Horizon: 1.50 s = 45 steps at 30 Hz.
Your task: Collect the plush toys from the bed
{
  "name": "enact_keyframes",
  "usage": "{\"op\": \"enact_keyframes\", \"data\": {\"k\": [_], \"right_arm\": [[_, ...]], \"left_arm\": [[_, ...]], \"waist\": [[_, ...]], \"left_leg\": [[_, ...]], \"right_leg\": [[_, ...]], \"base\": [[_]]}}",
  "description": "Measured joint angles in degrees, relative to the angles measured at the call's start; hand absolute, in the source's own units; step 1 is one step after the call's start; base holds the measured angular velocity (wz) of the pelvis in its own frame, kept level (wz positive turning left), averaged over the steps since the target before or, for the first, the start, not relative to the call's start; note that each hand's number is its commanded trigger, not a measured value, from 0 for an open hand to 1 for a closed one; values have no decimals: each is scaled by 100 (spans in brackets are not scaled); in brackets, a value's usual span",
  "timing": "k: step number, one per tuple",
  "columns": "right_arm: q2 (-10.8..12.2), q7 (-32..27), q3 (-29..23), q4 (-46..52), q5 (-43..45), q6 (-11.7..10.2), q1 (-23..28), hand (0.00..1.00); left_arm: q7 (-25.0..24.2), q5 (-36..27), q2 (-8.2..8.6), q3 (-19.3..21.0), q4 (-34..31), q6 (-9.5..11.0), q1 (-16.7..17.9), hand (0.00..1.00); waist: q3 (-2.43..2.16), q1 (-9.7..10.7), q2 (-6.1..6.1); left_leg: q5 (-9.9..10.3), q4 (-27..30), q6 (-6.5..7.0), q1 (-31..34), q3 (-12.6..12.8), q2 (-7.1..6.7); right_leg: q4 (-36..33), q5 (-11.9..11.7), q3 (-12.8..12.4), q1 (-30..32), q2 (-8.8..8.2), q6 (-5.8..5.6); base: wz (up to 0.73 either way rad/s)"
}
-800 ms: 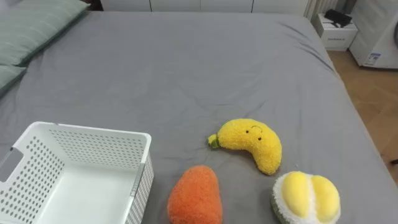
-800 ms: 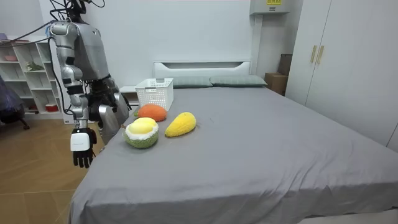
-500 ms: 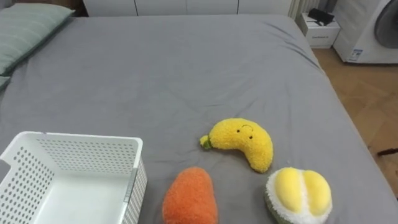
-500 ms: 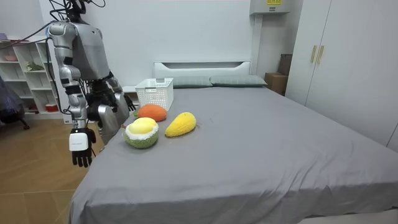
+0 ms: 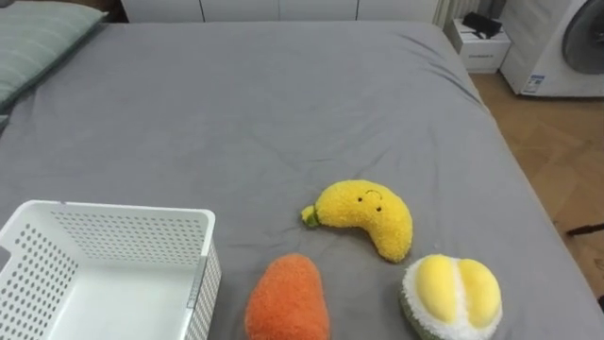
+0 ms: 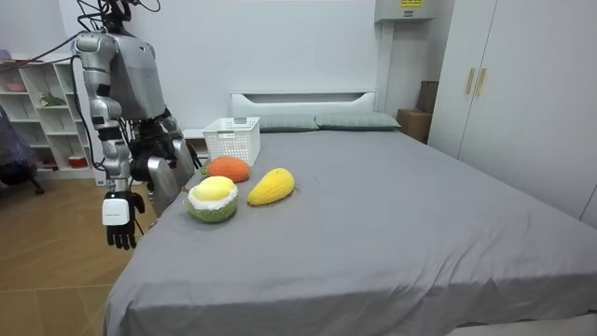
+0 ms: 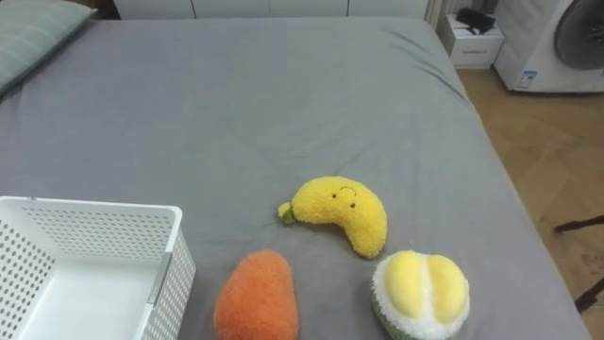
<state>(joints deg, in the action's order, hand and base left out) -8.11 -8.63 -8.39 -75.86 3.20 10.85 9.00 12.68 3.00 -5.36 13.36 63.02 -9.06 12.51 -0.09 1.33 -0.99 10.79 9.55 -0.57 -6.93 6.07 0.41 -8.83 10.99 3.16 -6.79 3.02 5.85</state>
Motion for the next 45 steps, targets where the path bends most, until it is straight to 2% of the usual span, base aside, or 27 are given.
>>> {"op": "enact_keyframes", "data": {"k": [5,9,12,17,20,26,27,29,35,37,45], "right_arm": [[-24,-82,-584,3,-766,-21,122,0],[-81,-320,-1146,84,-1314,-152,181,0],[-114,-542,-1560,217,-1645,-211,183,0],[-332,-657,-1611,556,-1663,-347,30,0],[-452,-715,-1767,880,-1675,-480,-106,0],[-506,-891,-1615,2180,-1648,-559,-237,0],[-520,-902,-1481,2516,-1600,-594,-239,0],[-524,-926,-1309,2867,-1509,-625,-276,0],[-518,-955,-775,4094,-1409,-613,-328,0],[-511,-932,-576,4511,-1379,-621,-343,0],[-514,-877,-2,5335,-896,-608,-333,0]], "left_arm": [[-118,3,-83,153,-28,-16,-9,0],[-223,16,-205,266,-24,30,-13,0],[-229,12,-267,573,-32,77,-55,0],[-226,47,-317,650,-34,97,-46,0],[-219,106,-338,671,-36,218,1,0],[-210,101,-364,587,-60,287,-1,0],[-200,101,-369,548,-59,287,-3,0],[-196,101,-371,476,-60,293,-31,0],[-209,96,-380,219,-120,313,-46,0],[-197,97,-373,149,-122,313,-46,0],[-72,95,-361,-71,-147,313,30,0]], "waist": [[-10,66,-23],[-19,153,-77],[-10,173,-142],[0,168,-240],[0,164,-297],[-11,113,-333],[-4,113,-281],[-9,108,-270],[17,-9,-237],[10,-12,-213],[-5,-24,-202]], "left_leg": [[1,9,1,27,2,-1],[4,7,7,26,18,1],[4,6,7,23,42,5],[4,6,8,47,186,16],[6,7,10,53,186,8],[5,12,19,177,189,7],[5,13,19,198,190,5],[5,13,20,238,190,4],[5,1,20,256,189,1],[5,3,20,269,179,-2],[4,3,21,306,182,-2]], "right_leg": [[1,-2,9,19,0,-1],[0,-2,-5,26,1,-2],[-6,-4,-18,30,2,-2],[-18,-15,-78,75,0,-20],[-21,-21,-110,92,-2,-30],[-11,-60,-123,218,2,-45],[-13,-63,-128,240,2,-45],[-30,-63,-126,281,2,-45],[-10,-63,-127,294,-1,-45],[2,-62,-108,293,-5,-46],[-21,-63,-109,342,-4,-45]], "base": [[0],[0],[-2],[-6],[-4],[-1],[0],[0],[0],[5],[1]]}}
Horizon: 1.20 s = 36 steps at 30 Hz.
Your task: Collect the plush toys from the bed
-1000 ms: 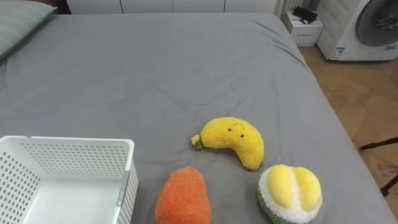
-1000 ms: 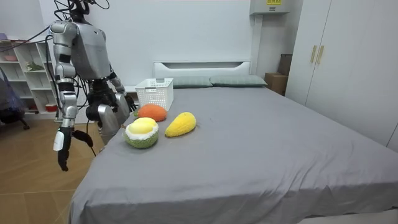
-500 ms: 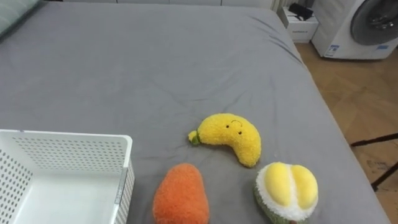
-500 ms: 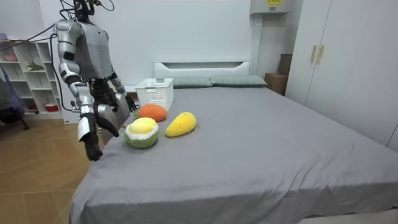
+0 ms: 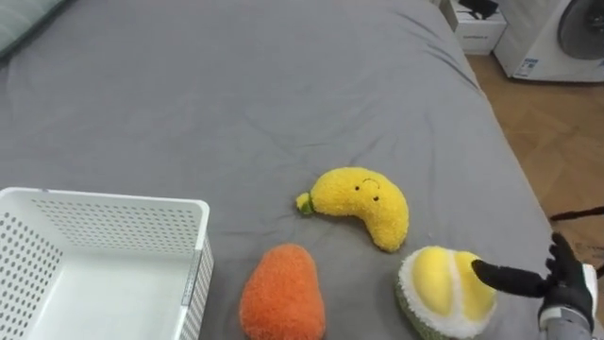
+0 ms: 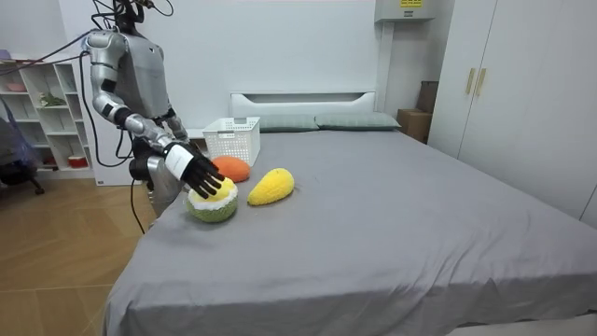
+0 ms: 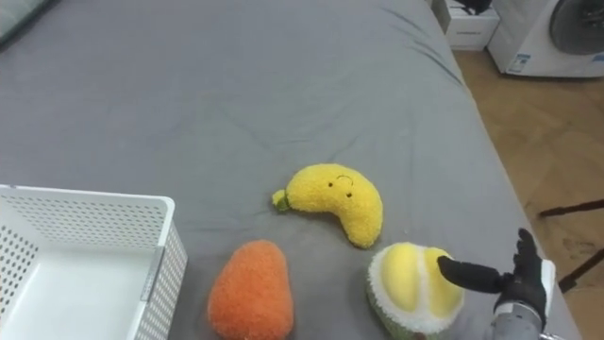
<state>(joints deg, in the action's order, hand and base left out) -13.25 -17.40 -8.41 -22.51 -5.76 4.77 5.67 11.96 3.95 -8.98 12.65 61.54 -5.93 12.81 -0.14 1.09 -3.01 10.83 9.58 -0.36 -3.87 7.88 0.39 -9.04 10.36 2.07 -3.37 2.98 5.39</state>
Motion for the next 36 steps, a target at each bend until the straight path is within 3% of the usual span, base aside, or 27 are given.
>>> {"op": "enact_keyframes", "data": {"k": [14,24,28,36], "right_arm": [[-3,487,493,76,388,1,26,0],[15,628,488,-631,1064,61,168,0],[71,683,483,-1073,1067,68,168,0],[197,887,477,-1316,1101,83,165,0]], "left_arm": [[96,2,16,-208,-22,87,82,0],[111,69,60,-127,-188,-97,168,0],[109,69,66,25,-194,-120,178,0],[71,71,67,52,-424,-123,215,0]], "waist": [[-11,-155,2],[-28,-160,50],[-42,-153,7],[-12,-176,-77]], "left_leg": [[-4,13,8,-31,-21,-2],[-8,14,15,-102,-105,-16],[-23,15,40,-90,-163,-16],[-46,17,77,-69,-197,-27]], "right_leg": [[-58,2,7,-16,-9,-5],[-25,3,129,-163,-28,-7],[26,4,206,-183,-42,-7],[29,17,297,-198,-90,-37]], "base": [[0],[6],[9],[6]]}}
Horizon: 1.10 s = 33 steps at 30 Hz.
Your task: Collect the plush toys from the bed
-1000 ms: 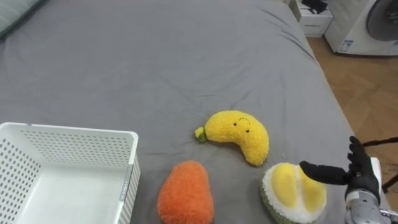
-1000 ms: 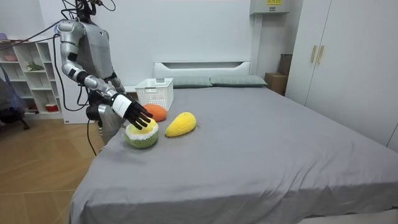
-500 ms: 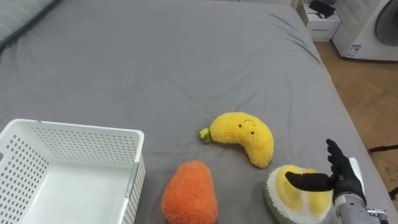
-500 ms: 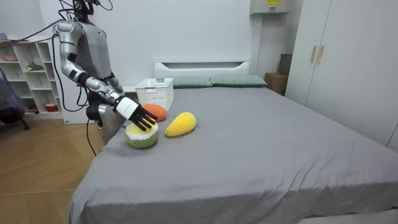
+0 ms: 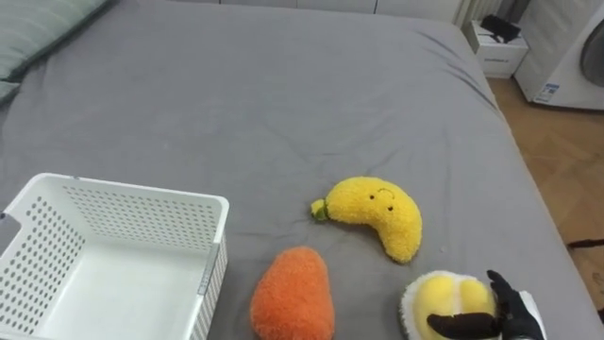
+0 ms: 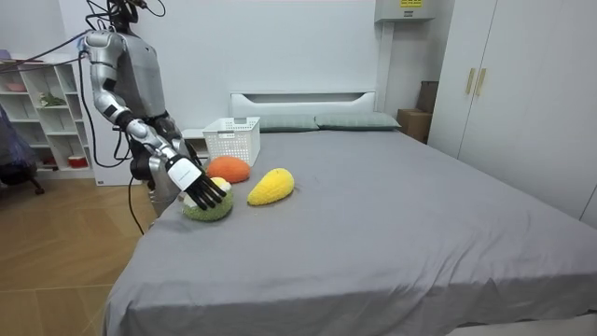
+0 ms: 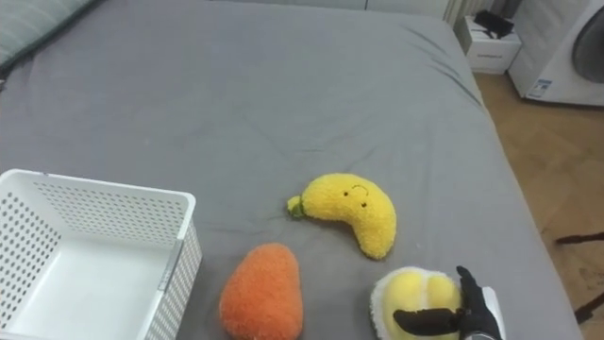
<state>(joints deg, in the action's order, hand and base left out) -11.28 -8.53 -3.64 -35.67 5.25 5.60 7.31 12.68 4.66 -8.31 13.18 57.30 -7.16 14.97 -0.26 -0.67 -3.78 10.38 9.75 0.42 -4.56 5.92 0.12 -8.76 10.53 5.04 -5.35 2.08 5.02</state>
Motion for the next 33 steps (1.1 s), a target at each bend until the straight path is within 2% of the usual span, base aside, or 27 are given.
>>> {"op": "enact_keyframes", "data": {"k": [11,12,13,14,19,33], "right_arm": [[41,220,-111,-287,202,-31,-26,0],[40,226,-119,-407,202,-78,-44,20],[40,227,-135,-479,200,-85,-57,85],[40,227,-147,-515,200,-92,-61,100],[34,169,-226,-861,172,-189,-111,100],[11,0,-264,-1042,178,-199,-120,100]], "left_arm": [[-49,1,8,22,-120,-55,56,0],[-49,1,8,22,-119,-59,63,0],[-48,2,8,22,-117,-62,63,0],[-46,2,8,22,-114,-63,64,0],[-36,1,7,20,-43,-103,82,0],[-35,1,9,15,3,-127,91,0]], "waist": [[-5,9,12],[-7,9,14],[-7,6,15],[-7,5,16],[-13,4,26],[-25,4,130]], "left_leg": [[8,20,10,-10,-39,-2],[11,31,14,-13,-41,-2],[13,45,17,-13,-45,-2],[15,52,19,-13,-48,-2],[28,93,35,-12,-98,-4],[38,101,39,-7,-139,-10]], "right_leg": [[9,-2,10,-31,-2,-5],[8,-2,10,-40,-2,-5],[7,-3,14,-48,-2,-5],[7,-3,16,-51,-2,-6],[5,-4,80,-94,-7,-8],[11,-1,122,-106,-11,-11]], "base": [[0],[0],[0],[0],[6],[2]]}}
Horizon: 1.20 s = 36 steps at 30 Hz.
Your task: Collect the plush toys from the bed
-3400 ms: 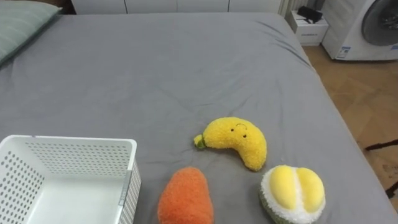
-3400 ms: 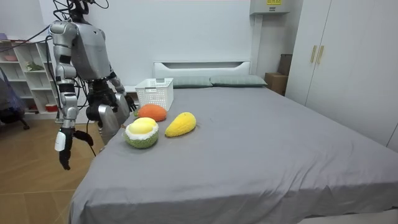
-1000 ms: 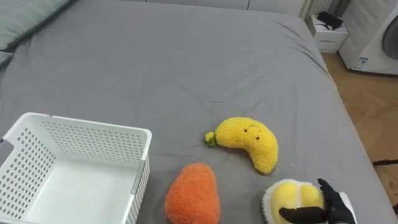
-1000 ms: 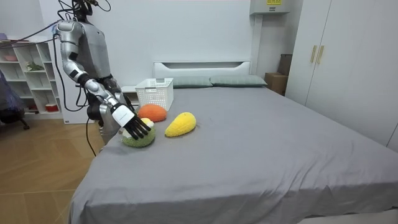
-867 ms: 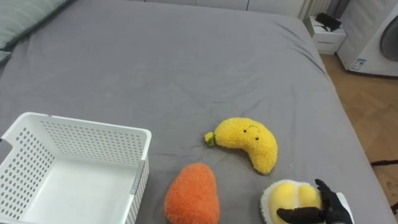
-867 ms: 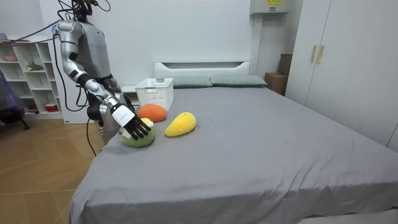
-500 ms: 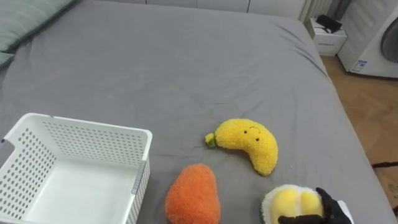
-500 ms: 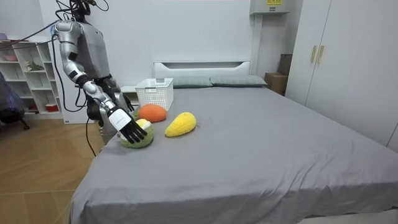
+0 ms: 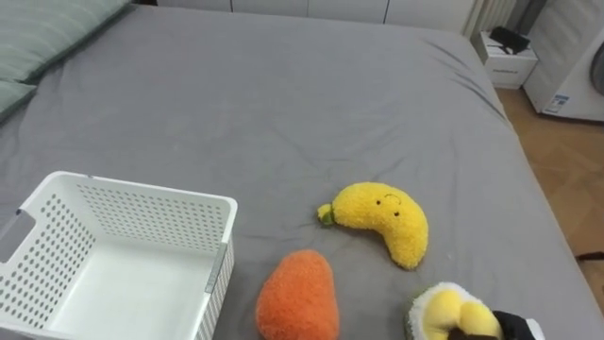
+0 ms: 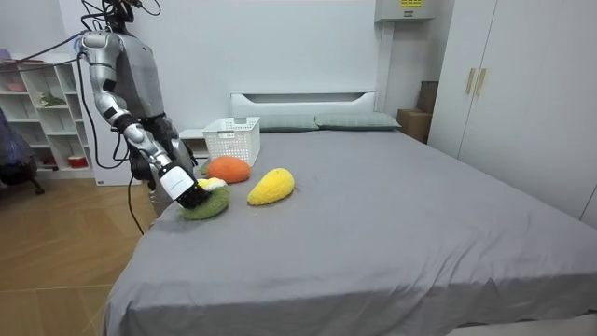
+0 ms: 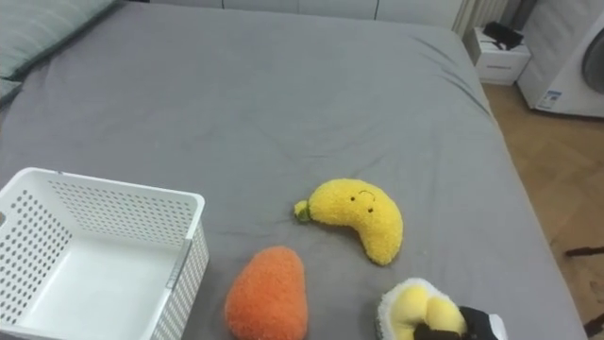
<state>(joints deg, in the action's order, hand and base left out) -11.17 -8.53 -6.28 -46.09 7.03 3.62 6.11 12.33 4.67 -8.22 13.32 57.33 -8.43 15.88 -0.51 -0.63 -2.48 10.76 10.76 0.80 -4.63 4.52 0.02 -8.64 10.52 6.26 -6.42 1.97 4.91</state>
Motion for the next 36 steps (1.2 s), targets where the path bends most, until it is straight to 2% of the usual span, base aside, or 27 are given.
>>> {"op": "enact_keyframes", "data": {"k": [9,12,15,16,17,18,25,28,36], "right_arm": [[5,122,9,-26,-2,13,-37,100],[4,170,25,17,8,32,-33,100],[24,229,50,296,37,202,-39,100],[40,240,60,529,41,320,-8,100],[44,242,69,714,39,392,10,100],[43,242,72,1117,34,455,36,100],[-37,236,56,3037,-214,477,33,100],[-75,242,54,3711,-212,520,-65,100],[-117,464,159,4473,23,678,-252,100]], "left_arm": [[0,4,-1,0,1,0,2,0],[-15,112,-1,4,-52,-16,-17,0],[-75,111,-7,4,-73,-26,-32,0],[-82,110,-3,1,-76,-26,-53,0],[-84,106,-1,-5,-75,-26,-67,0],[-84,93,2,-11,-73,-25,-89,0],[-52,47,25,-12,-143,11,-245,0],[-52,52,25,-12,-157,11,-302,0],[-2,50,81,-51,-131,11,-335,0]], "waist": [[6,-40,-19],[20,-96,-70],[16,-111,-82],[9,-136,-121],[0,-136,-107],[15,-115,-107],[26,-78,-121],[44,-54,-83],[38,-144,-105]], "left_leg": [[-1,8,0,2,2,0],[-1,8,0,11,-1,0],[-1,8,0,23,-2,0],[-2,7,1,47,-1,-2],[-2,10,1,60,0,-2],[-3,28,2,118,1,-2],[-3,48,3,190,36,-7],[-3,26,3,204,54,-6],[-5,-31,4,238,146,2]], "right_leg": [[-1,0,2,-2,-2,0],[-2,1,2,8,-2,-1],[-4,2,1,15,-2,-2],[-13,1,-3,42,-4,-2],[-13,1,0,53,-6,-2],[-23,-1,1,103,-10,-4],[-11,-12,0,158,-9,-8],[-3,-11,5,165,-11,-9],[-20,-11,-59,255,-2,-11]], "base": [[0],[0],[0],[0],[0],[0],[0],[0],[-4]]}}
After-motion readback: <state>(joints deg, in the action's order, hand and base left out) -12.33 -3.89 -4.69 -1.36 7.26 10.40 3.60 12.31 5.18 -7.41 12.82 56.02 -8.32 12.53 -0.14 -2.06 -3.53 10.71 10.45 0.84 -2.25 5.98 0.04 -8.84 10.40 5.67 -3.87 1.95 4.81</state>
